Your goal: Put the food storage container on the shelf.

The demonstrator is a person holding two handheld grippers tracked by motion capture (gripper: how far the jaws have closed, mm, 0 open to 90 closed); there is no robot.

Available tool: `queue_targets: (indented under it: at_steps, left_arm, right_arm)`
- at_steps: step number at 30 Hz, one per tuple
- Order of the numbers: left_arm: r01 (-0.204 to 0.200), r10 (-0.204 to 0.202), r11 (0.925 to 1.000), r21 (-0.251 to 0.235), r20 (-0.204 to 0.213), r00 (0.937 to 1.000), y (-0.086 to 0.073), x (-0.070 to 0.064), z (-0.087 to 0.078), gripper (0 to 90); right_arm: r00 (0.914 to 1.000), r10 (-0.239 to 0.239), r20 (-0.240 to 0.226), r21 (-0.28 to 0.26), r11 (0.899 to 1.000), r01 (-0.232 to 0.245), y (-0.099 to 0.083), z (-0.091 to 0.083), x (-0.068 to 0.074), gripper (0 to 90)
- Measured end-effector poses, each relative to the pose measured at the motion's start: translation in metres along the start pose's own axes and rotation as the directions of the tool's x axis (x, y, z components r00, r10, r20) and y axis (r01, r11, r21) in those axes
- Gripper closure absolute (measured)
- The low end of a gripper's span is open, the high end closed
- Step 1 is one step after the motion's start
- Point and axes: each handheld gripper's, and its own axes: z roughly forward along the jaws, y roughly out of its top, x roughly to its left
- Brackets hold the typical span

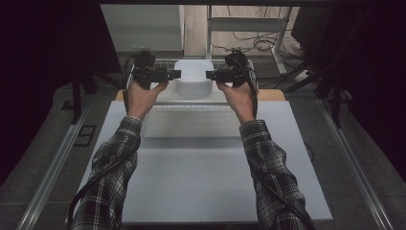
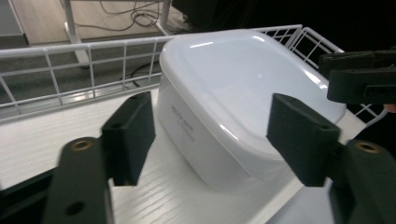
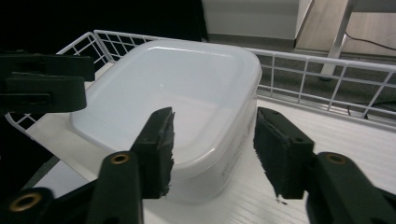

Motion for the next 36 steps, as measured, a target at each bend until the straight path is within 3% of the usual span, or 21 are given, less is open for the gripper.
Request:
queue_targets:
  at_steps: [3, 6, 10, 11, 18, 23, 31, 34, 36]
  left_arm:
    - [-0.018, 0.018, 0.9998, -0.012, 0.038, 0.9991, 0.0, -0.002, -0.004, 21.4]
    - [-0.062, 0.061, 0.9979, 0.015, 0.073, 0.9955, -0.001, -0.007, -0.007, 14.8]
    - [-0.144, 0.141, 0.989, 0.031, 0.1, 0.985, -0.008, -0.013, -0.009, 9.5]
    - [-0.157, 0.153, 0.9873, 0.026, 0.108, 0.9822, -0.01, -0.014, -0.01, 8.3]
    - [-0.204, 0.2, 0.979, 0.006, 0.169, 0.9652, -0.023, -0.02, -0.012, 5.1]
    - [-0.219, 0.216, 0.9758, -0.002, 0.18, 0.9597, -0.032, -0.025, -0.017, 4.3]
    - [-0.249, 0.23, 0.9675, 0.044, 0.253, 0.9397, -0.049, -0.029, -0.018, 0.3]
    - [-0.274, 0.25, 0.9594, 0.064, 0.255, 0.9341, -0.057, -0.03, -0.016, 0.0]
    - [-0.275, 0.25, 0.9594, 0.062, 0.263, 0.9318, -0.062, -0.03, -0.016, 0.0]
  right_arm:
    - [0.9998, -0.003, -0.021, -0.015, 1.0, 0.003, -0.001, -0.003, -0.001, 34.9]
    - [0.9982, -0.021, -0.056, -0.034, 0.999, 0.019, -0.003, -0.007, -0.002, 24.2]
    - [0.9955, -0.053, -0.079, -0.037, 0.998, 0.05, -0.007, -0.01, 0.0, 13.6]
    - [0.9938, -0.088, -0.069, -0.045, 0.995, 0.085, -0.011, -0.012, 0.002, 9.5]
    - [0.9853, -0.16, -0.06, -0.042, 0.987, 0.157, -0.024, -0.016, 0.011, 3.7]
    - [0.9786, -0.199, -0.053, -0.03, 0.98, 0.198, -0.035, -0.019, 0.014, 2.2]
    - [0.9737, -0.218, -0.065, -0.002, 0.976, 0.218, -0.054, -0.021, 0.014, 2.0]
    - [0.9732, -0.219, -0.069, -0.003, 0.976, 0.22, -0.058, -0.021, 0.013, 2.0]
    - [0.973, -0.218, -0.075, -0.003, 0.976, 0.219, -0.061, -0.022, 0.012, 2.0]
